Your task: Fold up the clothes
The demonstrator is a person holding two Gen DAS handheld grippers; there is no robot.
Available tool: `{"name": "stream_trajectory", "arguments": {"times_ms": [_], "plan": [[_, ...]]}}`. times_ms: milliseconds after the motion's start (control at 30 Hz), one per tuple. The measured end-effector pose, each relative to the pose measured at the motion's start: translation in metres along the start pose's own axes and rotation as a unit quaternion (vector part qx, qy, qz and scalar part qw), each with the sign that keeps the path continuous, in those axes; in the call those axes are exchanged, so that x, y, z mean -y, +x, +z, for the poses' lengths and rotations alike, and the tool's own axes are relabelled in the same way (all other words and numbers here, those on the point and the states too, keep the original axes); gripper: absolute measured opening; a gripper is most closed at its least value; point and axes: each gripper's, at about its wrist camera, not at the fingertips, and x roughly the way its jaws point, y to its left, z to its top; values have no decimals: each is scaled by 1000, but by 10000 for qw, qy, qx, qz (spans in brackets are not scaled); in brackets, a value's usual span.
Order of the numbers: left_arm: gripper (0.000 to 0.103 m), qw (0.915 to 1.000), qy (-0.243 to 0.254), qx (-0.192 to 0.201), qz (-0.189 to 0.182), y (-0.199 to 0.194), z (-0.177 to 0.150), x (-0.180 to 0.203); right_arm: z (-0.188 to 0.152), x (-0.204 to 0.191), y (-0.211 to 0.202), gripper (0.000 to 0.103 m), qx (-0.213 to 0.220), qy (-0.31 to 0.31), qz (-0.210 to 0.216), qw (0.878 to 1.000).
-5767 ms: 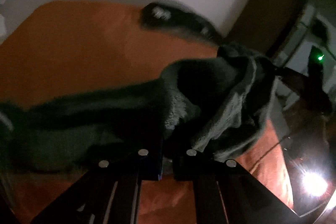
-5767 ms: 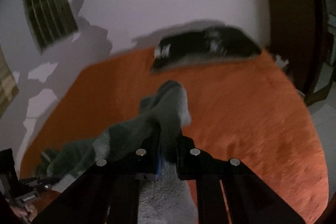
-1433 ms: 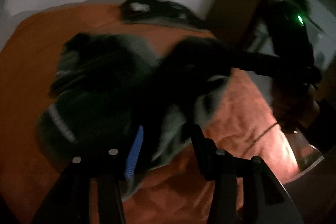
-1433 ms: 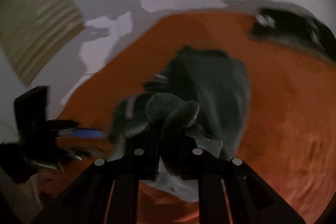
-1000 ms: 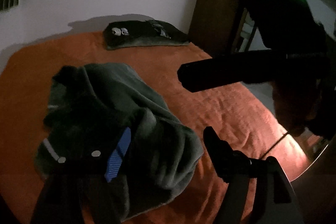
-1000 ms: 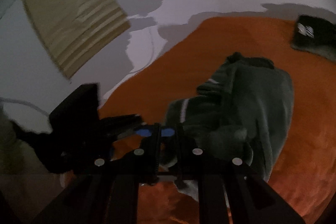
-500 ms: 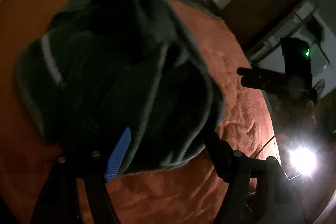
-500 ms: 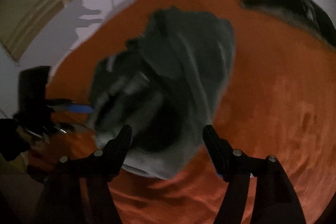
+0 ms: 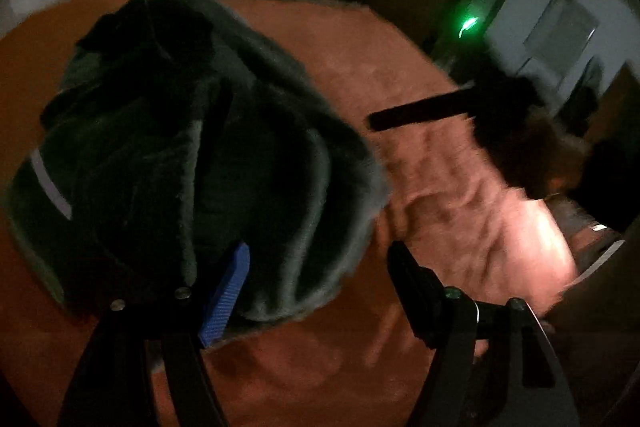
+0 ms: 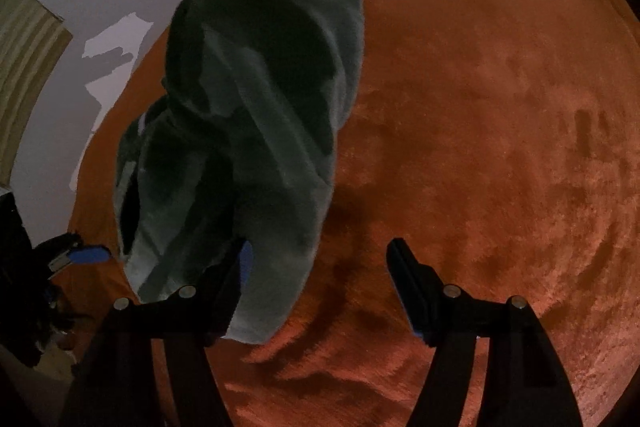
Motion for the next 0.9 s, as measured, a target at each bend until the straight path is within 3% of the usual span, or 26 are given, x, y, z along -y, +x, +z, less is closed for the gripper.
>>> {"name": "stream_trajectory", "arguments": {"times_ms": [133,233,433,467,533,567,633,733,833,900], "plan": [[72,9949,-631,-145,778,24,3,-28,-10,4,-4,69,-62,45,-17,10000],[72,9935,-1047,-136,427,29,9,-46,-18,7,-8,69,-82,38,-57,9999],[72,9917,-1089,-689,1,65,10,-42,-29,21,-11,69,-164,174,-121,9996],[58,9909,-1146,-700,-100,68,10,-37,-30,24,-11,69,-190,225,-130,9995],[32,9948,-927,-414,-82,61,12,-21,-32,29,-11,69,-211,260,-181,9993],[24,9964,-809,-262,-67,57,13,-13,-33,31,-11,69,-215,262,-210,9992],[20,9977,-664,107,-24,38,20,-2,-33,34,-12,69,-197,266,-275,9991],[16,9935,-715,816,353,0,43,5,-29,40,-17,69,-126,340,-287,9989],[16,9759,-1289,1602,737,-65,52,-27,-22,31,-13,69,-66,375,-188,9991],[16,9525,-1851,2134,1138,-113,49,-61,-19,29,-15,69,15,330,-204,9992]]}}
